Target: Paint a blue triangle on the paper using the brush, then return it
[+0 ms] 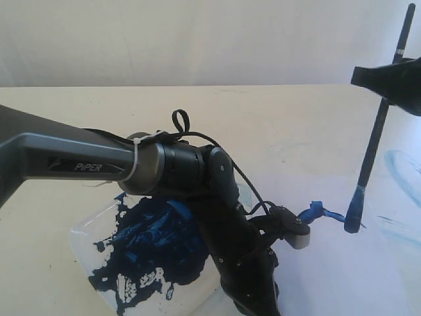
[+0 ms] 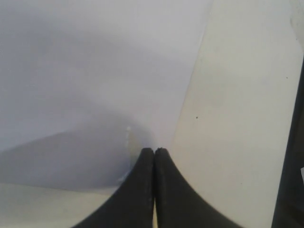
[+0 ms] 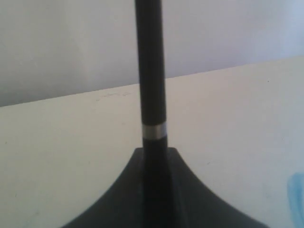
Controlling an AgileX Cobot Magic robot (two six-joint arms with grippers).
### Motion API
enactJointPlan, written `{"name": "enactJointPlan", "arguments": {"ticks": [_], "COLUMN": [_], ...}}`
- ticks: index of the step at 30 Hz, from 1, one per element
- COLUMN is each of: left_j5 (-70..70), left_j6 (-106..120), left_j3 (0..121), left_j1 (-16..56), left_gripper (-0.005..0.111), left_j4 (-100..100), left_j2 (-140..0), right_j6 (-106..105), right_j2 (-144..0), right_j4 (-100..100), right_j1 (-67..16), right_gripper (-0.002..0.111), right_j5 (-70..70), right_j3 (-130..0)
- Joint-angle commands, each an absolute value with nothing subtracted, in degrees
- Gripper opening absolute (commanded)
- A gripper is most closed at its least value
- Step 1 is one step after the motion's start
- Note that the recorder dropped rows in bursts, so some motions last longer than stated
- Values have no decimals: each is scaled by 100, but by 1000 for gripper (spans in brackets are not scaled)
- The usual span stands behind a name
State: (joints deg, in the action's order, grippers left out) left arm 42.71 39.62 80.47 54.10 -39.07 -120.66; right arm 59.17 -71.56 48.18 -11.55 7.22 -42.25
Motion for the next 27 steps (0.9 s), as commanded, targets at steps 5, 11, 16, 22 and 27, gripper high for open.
{"name": "enactJointPlan", "arguments": {"ticks": [5,11,16,22,27], "left_j5": [4458,4443,4443,4443,4443], "left_j6": [3975,3975,3975,3975,3975], "left_j3": [8003,8003,8003,8003,8003], "left_j1": [5438,5438,5438,5438,5438], "left_gripper": [0,0,0,0,0], "left_j4": [-3843,-3843,-3843,-3843,-3843], "left_j2": [-12127,-12127,-12127,-12127,-12127], "right_j6": [3525,3000,3011,2996,2951], "right_j2": [-7242,-7722,-8170,-8676,-8970], "right_j4": [2192,1519,1494,1480,1480], "right_j1": [-1139,-1139,-1139,-1139,-1139], "right_gripper": [0,0,0,0,0], "right_j5": [1234,1496,2207,2586,2620], "right_j3": [-4475,-4475,-4475,-4475,-4475]}}
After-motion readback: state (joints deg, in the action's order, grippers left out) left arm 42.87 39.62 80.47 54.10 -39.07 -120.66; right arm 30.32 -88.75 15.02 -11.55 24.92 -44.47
